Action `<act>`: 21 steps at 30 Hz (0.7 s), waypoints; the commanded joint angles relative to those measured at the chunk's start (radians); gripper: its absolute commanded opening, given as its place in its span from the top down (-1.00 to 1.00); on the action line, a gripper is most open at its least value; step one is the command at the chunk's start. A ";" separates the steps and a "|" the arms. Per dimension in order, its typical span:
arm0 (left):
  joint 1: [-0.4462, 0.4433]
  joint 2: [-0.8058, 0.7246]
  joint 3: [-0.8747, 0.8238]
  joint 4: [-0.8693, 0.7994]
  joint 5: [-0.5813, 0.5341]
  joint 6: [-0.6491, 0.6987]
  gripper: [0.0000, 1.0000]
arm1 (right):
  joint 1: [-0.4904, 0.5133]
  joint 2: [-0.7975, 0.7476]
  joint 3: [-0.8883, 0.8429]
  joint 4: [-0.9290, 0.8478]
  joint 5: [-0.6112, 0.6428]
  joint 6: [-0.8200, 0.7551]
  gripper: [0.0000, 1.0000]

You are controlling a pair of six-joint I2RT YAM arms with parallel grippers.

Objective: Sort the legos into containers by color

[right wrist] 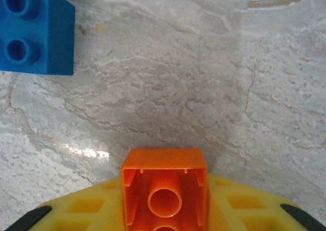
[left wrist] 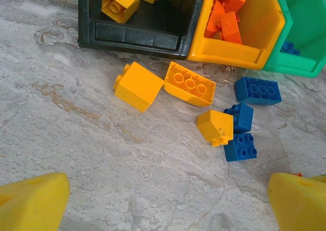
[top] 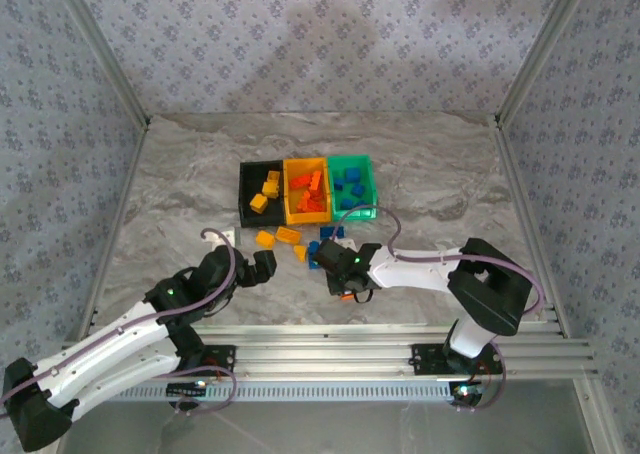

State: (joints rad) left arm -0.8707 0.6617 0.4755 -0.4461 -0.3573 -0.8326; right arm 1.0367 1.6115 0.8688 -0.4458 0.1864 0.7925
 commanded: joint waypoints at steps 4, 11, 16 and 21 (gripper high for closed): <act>0.004 -0.008 0.003 -0.018 -0.030 -0.006 -0.99 | -0.013 -0.130 0.054 -0.026 0.056 -0.089 0.27; 0.006 -0.020 -0.008 -0.014 -0.040 -0.022 -0.99 | -0.152 -0.072 0.278 0.053 0.019 -0.219 0.27; 0.007 -0.022 -0.004 -0.032 -0.029 -0.025 -0.99 | -0.252 0.128 0.508 0.086 -0.020 -0.252 0.26; 0.009 -0.040 -0.007 -0.055 -0.028 -0.037 -0.99 | -0.306 0.334 0.733 0.092 -0.060 -0.263 0.25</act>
State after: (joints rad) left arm -0.8700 0.6434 0.4671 -0.4698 -0.3748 -0.8551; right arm 0.7448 1.8679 1.5150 -0.3454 0.1589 0.5594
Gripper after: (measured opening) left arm 0.994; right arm 0.377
